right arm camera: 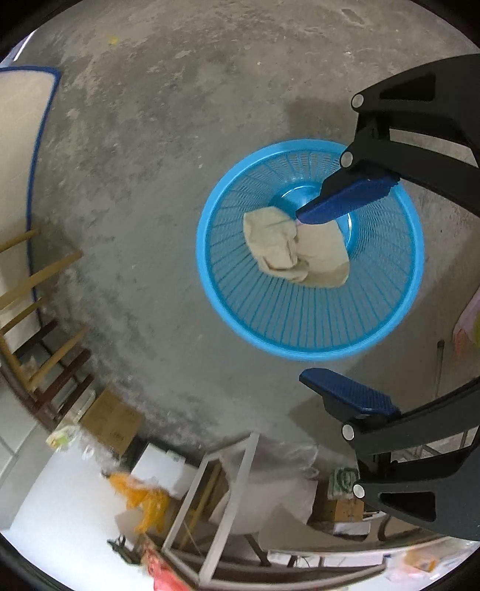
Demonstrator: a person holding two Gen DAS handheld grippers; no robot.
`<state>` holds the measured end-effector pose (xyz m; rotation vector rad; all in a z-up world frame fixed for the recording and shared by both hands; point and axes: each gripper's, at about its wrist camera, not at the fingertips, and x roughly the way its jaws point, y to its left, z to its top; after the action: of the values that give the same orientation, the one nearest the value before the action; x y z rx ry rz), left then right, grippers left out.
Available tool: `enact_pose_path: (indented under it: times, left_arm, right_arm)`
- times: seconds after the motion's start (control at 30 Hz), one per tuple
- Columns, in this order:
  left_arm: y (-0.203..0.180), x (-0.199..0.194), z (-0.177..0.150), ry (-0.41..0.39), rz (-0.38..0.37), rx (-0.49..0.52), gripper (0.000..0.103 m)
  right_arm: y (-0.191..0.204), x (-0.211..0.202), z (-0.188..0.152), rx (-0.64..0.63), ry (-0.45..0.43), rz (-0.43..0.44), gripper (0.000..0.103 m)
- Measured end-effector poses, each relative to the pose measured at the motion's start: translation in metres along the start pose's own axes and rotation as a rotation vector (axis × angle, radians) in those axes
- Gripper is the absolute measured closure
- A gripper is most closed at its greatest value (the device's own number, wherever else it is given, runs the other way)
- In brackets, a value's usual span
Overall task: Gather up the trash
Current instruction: 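Open both tools to drop the scrubber and cloth into the wastebasket, then move both tools back over the table toward the clear snack bag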
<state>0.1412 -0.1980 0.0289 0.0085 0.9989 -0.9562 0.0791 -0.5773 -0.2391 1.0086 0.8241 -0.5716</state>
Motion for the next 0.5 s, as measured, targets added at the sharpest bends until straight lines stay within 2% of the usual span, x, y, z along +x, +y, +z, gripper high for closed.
enact_pose_path:
  times: [0.07,0.17,0.27,0.4,0.5]
  left_arm:
    - [0.019,-0.034,-0.021,-0.058,0.031,-0.048,0.017]
    - [0.046,-0.079,-0.058,-0.120,0.162,-0.101,0.017]
    - [0.069,-0.114,-0.093,-0.145,0.282,-0.149,0.017]
    - [0.099,-0.143,-0.131,-0.158,0.350,-0.226,0.017]
    - [0.119,-0.155,-0.151,-0.191,0.361,-0.301,0.017]
  right_arm:
    - [0.009,-0.031,-0.009,-0.026,-0.035,0.048,0.025]
    - [0.027,-0.078,-0.024,-0.074,-0.086,0.115,0.025]
    - [0.055,-0.127,-0.044,-0.151,-0.128,0.193,0.025]
    - [0.111,-0.178,-0.072,-0.279,-0.137,0.325,0.025]
    - [0.168,-0.203,-0.102,-0.417,-0.119,0.440,0.025]
